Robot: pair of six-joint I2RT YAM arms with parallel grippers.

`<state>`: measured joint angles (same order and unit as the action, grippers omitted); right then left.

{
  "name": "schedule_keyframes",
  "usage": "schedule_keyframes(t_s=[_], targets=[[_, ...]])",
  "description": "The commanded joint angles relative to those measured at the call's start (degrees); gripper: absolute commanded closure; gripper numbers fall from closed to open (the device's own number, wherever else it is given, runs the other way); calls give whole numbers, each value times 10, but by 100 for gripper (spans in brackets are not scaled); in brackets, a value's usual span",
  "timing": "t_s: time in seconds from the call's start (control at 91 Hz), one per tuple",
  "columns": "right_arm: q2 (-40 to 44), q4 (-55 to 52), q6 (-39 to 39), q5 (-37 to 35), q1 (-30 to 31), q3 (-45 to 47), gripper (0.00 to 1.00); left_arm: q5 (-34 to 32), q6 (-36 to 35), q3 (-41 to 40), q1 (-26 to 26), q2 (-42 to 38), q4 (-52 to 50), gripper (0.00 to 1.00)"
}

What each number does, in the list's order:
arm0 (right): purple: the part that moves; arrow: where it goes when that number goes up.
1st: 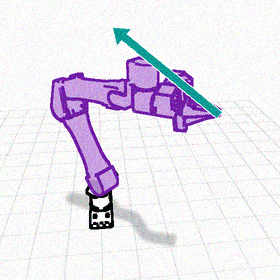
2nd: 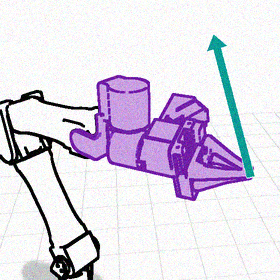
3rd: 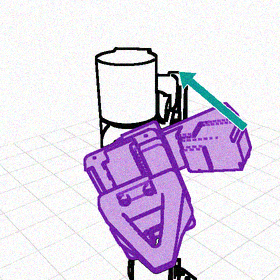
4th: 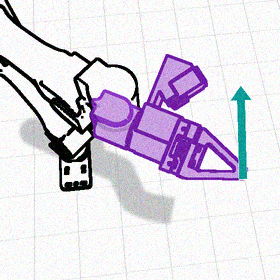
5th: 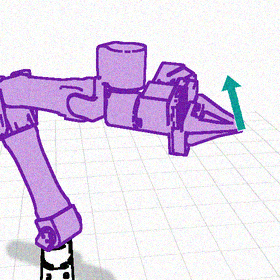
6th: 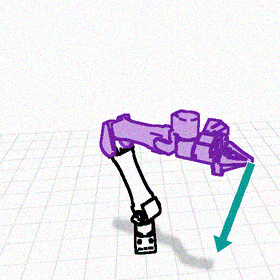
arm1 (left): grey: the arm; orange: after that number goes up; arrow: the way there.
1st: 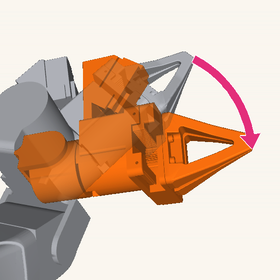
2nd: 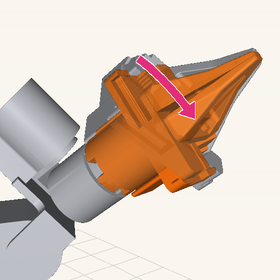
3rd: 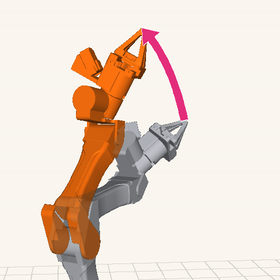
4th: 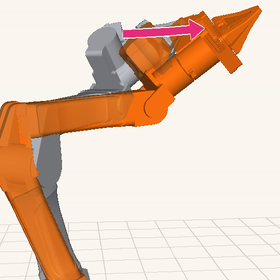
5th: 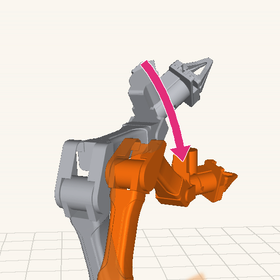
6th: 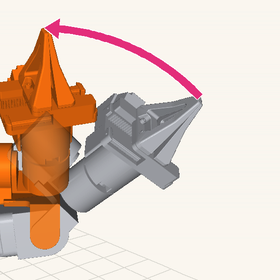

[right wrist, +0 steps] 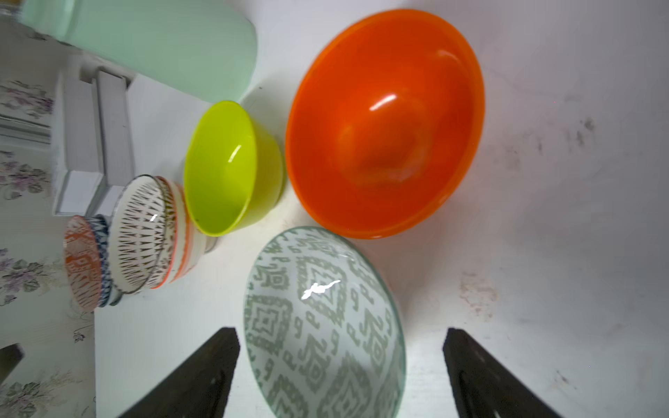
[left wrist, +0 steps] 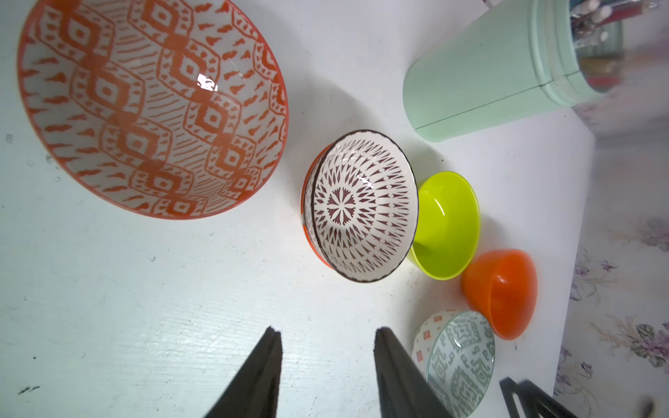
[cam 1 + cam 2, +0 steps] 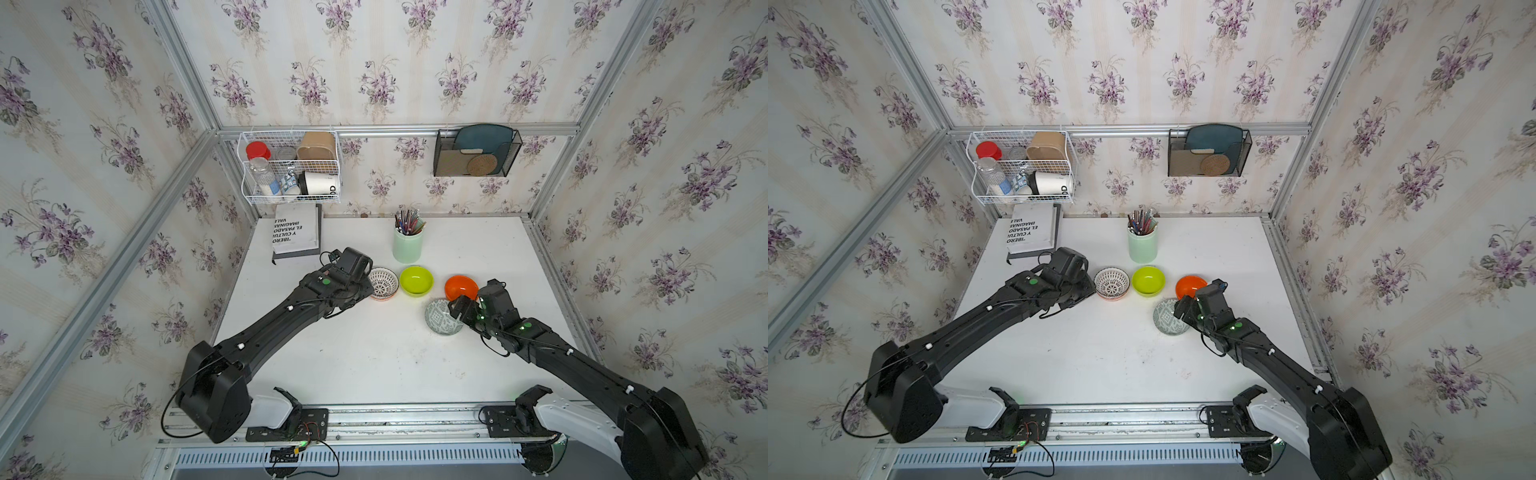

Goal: Stack the bowls
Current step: Place the bowl on the bowl.

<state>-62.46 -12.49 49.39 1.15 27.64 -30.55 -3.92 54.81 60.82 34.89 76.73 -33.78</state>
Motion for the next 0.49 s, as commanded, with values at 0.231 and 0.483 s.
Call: schedule_keyframes(t_s=[0.231, 0.483], targets=[[-82, -24, -44, 41, -7, -27, 23, 73, -85, -136, 0, -110, 95, 59], [-90, -44, -43, 13, -7, -32, 41, 91, -96, -183, 0, -155, 146, 60]])
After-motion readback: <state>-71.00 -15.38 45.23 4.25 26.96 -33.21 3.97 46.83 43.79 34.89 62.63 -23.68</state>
